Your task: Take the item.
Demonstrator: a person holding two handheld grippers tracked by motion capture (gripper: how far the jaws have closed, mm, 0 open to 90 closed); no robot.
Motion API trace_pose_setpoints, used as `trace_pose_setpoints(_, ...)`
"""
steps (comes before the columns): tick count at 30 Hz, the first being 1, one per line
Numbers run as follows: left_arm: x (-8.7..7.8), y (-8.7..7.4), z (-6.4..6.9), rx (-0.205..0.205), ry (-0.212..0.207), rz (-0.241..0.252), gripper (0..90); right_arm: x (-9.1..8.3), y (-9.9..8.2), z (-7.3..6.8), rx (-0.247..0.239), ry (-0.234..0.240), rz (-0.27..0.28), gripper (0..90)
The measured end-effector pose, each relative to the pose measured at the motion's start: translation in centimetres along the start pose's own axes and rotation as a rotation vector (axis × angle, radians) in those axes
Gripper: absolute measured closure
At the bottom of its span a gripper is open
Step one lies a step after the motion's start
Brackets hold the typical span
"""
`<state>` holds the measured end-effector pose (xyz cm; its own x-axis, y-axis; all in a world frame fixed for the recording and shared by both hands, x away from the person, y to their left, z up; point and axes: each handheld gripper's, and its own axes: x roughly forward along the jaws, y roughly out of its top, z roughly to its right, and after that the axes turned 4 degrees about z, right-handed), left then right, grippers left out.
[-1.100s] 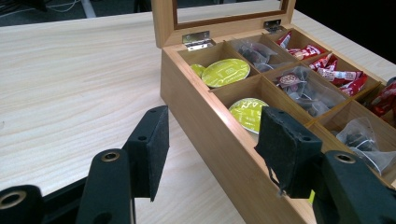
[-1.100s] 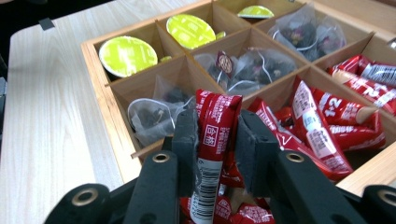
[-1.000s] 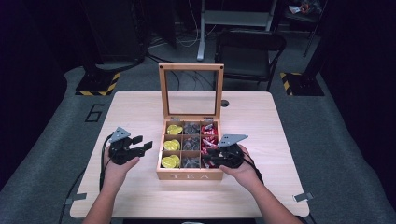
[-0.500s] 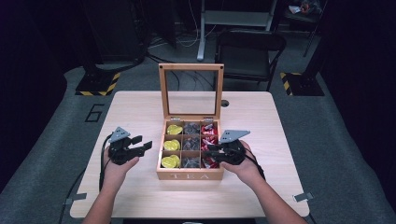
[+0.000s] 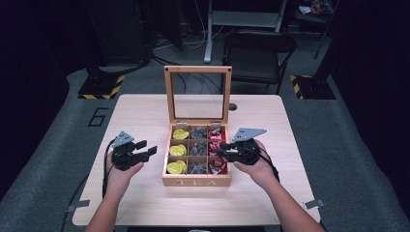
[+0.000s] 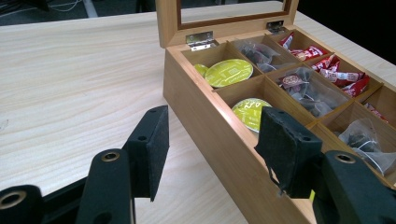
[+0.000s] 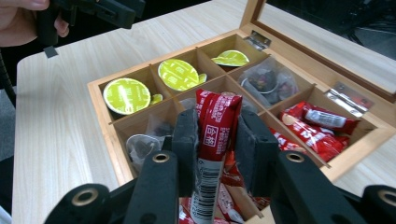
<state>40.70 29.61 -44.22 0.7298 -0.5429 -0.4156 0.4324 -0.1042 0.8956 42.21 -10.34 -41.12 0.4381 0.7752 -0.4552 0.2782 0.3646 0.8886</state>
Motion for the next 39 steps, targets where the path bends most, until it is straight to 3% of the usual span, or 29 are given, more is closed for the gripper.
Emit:
trace_pose_setpoints(15, 0.0, -0.1, -0.1, -0.005, 0.003, -0.001, 43.6, -1.8, -0.5, 2.0, 0.033, -0.085, 0.015, 70.0)
trace_pose_setpoints(39, -0.1, -0.2, -0.4, -0.009, 0.009, -0.002, 43.5, -3.7, -4.0, 4.3, 0.074, -0.236, 0.007, 70.0)
